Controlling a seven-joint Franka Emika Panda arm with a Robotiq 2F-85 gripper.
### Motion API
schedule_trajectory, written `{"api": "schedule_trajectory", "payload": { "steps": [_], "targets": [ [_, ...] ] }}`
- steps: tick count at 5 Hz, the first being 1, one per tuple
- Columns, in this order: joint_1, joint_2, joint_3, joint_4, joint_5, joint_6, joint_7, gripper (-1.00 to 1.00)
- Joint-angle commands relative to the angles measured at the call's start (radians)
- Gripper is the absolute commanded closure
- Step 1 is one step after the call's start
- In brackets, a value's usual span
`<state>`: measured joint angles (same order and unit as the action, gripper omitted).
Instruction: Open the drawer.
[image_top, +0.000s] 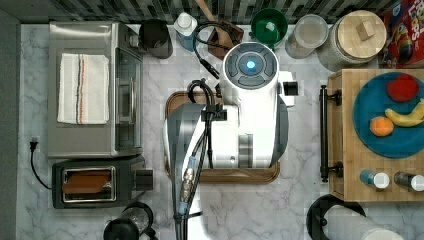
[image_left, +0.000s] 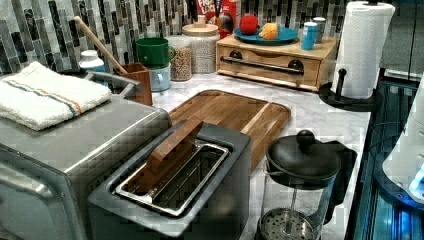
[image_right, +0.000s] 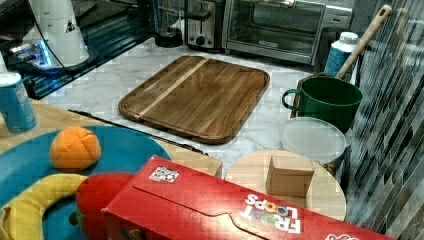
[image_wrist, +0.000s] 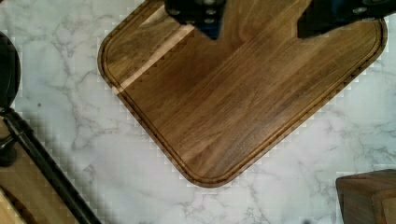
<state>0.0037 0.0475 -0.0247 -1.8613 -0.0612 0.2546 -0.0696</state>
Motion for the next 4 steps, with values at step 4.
{"api": "schedule_trajectory", "payload": {
  "steps": [4],
  "targets": [
    [-0.096,0.025,-0.057,-0.020,0.127,-0.048,-0.458,-1.00]
  ]
}}
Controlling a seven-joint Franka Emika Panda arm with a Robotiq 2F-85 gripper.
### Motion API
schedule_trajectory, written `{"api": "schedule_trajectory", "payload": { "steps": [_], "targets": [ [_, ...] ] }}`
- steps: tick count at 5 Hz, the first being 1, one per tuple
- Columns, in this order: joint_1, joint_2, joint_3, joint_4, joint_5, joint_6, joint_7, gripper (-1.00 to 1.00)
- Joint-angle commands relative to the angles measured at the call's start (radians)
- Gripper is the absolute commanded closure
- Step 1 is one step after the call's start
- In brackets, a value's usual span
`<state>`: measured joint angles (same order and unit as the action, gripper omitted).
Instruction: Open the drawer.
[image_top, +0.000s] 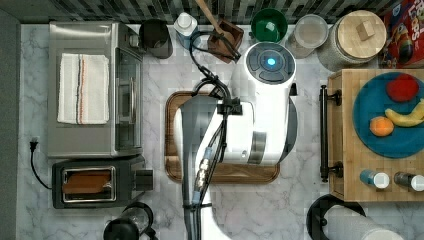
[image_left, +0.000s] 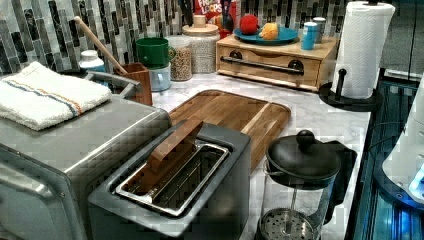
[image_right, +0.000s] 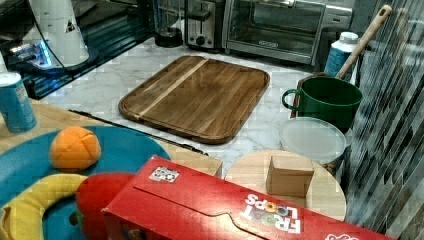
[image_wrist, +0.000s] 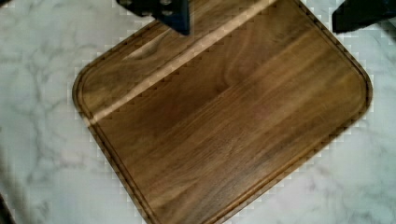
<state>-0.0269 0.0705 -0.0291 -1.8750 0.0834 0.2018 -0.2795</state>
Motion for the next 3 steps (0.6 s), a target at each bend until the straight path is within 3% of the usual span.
{"api": "schedule_trajectory", "payload": {
  "steps": [1,3],
  "targets": [
    [-0.078,0.009,-0.064,-0.028,-0.071,0.030,-0.387,-1.00],
    [-0.122,0.007,-0.085,-0.096,-0.129,0.178,-0.569,-1.00]
  ]
}}
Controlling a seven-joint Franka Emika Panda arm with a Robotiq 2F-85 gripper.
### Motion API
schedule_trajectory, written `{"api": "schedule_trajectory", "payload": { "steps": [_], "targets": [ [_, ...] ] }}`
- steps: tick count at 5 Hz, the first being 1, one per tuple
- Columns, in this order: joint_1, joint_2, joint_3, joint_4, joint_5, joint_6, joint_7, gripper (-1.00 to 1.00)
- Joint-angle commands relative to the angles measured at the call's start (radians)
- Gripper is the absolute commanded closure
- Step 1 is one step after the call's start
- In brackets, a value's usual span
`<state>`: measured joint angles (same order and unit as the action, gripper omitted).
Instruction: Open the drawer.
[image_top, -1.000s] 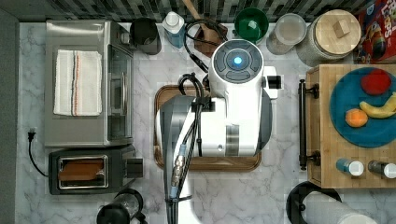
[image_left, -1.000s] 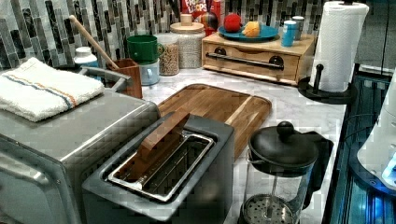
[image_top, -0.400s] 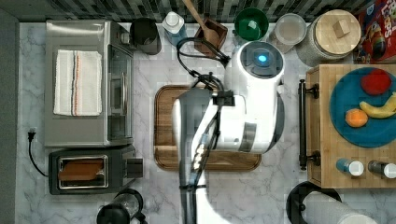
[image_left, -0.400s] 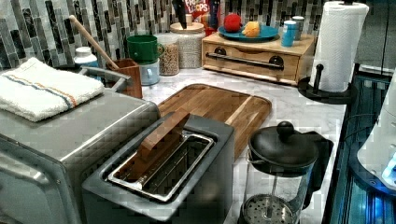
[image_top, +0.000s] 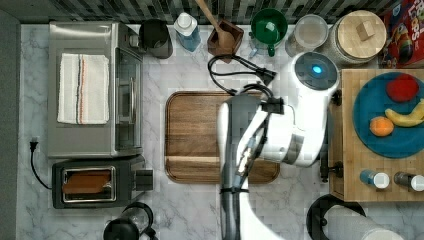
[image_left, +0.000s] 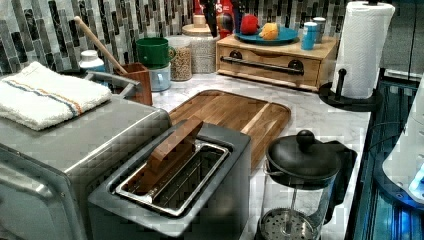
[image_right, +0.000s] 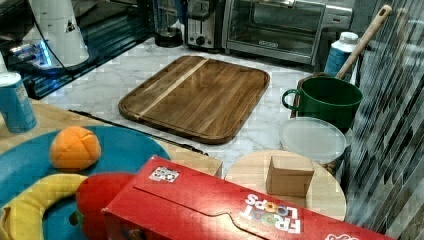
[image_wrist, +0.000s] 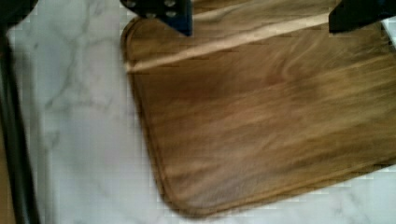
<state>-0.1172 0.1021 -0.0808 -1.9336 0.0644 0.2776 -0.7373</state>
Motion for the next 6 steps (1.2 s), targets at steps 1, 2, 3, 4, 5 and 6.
{"api": "schedule_trajectory", "payload": {
  "steps": [1,2,3,4,5,6],
  "targets": [
    [-0.064,-0.019,-0.035,-0.068,-0.133,0.180,-0.193,-1.00],
    [-0.075,-0.021,-0.049,-0.115,-0.159,0.277,-0.256,-1.00],
    [-0.079,-0.022,-0.067,-0.161,-0.191,0.371,-0.318,-1.00],
    [-0.102,0.009,-0.079,-0.157,-0.190,0.409,-0.392,-1.00],
    [-0.110,0.026,-0.089,-0.167,-0.227,0.453,-0.415,-1.00],
    [-0.113,0.045,-0.105,-0.173,-0.238,0.492,-0.440,-1.00]
  ]
}}
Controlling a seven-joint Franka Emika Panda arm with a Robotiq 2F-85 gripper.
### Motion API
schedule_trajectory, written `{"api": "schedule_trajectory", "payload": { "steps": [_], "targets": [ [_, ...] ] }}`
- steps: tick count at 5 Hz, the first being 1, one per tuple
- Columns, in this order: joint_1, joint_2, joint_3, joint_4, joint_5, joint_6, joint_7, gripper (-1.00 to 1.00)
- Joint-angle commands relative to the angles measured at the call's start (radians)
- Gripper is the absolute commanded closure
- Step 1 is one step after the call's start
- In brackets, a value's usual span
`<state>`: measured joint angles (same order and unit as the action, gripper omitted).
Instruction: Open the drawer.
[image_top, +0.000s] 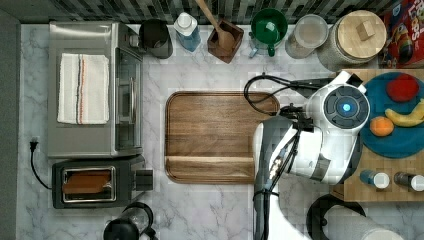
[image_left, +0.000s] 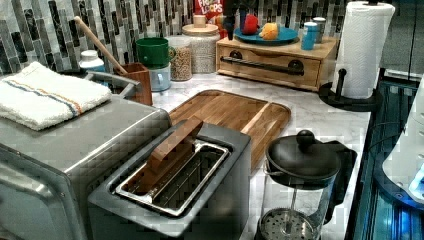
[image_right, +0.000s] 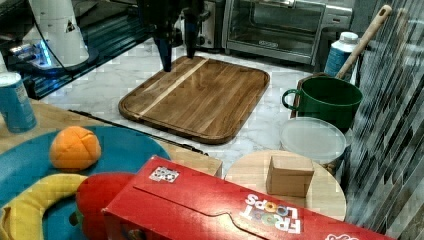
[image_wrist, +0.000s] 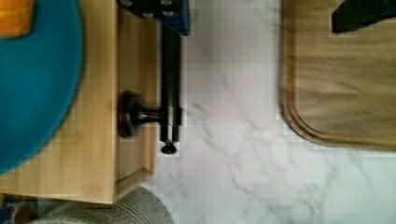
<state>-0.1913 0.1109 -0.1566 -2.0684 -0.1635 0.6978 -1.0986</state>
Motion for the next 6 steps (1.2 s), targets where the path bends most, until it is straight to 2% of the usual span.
{"api": "schedule_trajectory", "payload": {
  "steps": [1,4,5,6],
  "targets": [
    [-0.048,0.045,-0.028,-0.062,-0.023,0.121,-0.074,-1.00],
    [-0.078,0.091,-0.013,-0.106,-0.033,0.203,-0.014,-1.00],
    [-0.076,0.109,-0.022,-0.139,-0.016,0.273,-0.016,-1.00],
    [-0.093,0.150,-0.005,-0.122,0.026,0.288,-0.057,-1.00]
  ]
}}
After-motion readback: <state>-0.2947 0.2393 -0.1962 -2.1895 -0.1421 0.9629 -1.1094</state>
